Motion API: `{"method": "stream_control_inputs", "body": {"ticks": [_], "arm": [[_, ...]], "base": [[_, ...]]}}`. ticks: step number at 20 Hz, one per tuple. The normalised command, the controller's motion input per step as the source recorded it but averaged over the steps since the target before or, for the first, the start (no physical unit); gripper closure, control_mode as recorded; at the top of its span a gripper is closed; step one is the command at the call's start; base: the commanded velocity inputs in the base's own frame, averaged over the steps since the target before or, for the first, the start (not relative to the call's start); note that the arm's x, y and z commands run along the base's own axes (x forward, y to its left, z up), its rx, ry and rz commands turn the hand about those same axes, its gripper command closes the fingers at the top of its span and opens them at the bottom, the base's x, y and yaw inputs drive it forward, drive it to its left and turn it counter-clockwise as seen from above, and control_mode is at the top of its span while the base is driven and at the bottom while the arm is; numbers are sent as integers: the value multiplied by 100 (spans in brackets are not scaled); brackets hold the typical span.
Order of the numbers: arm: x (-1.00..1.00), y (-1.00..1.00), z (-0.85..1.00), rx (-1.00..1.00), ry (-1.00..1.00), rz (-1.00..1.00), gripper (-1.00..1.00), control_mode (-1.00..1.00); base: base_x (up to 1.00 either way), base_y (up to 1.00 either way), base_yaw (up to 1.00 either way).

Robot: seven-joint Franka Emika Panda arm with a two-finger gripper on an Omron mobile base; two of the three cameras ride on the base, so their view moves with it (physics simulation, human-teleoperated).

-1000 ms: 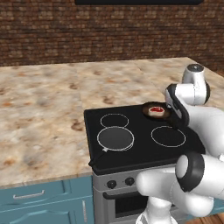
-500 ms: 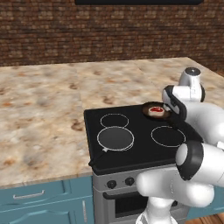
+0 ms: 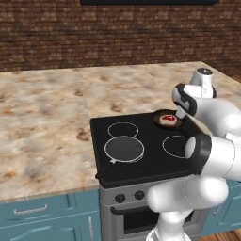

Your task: Place one of the steaks on the plate and the other in the bowl. Then place the bowl in the fridge.

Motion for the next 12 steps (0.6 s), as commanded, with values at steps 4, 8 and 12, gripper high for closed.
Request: {"method": "stream_control_inputs", "body": {"ticks": [4, 8, 12], "arm": [[39, 0, -14, -4, 5, 37, -100, -100], [41, 0, -20, -3, 2, 38, -100, -100], [42, 0, -32, -3, 0, 38, -100, -100]], "base": [[0, 0, 0], [0, 0, 0], [0, 0, 0]]}}
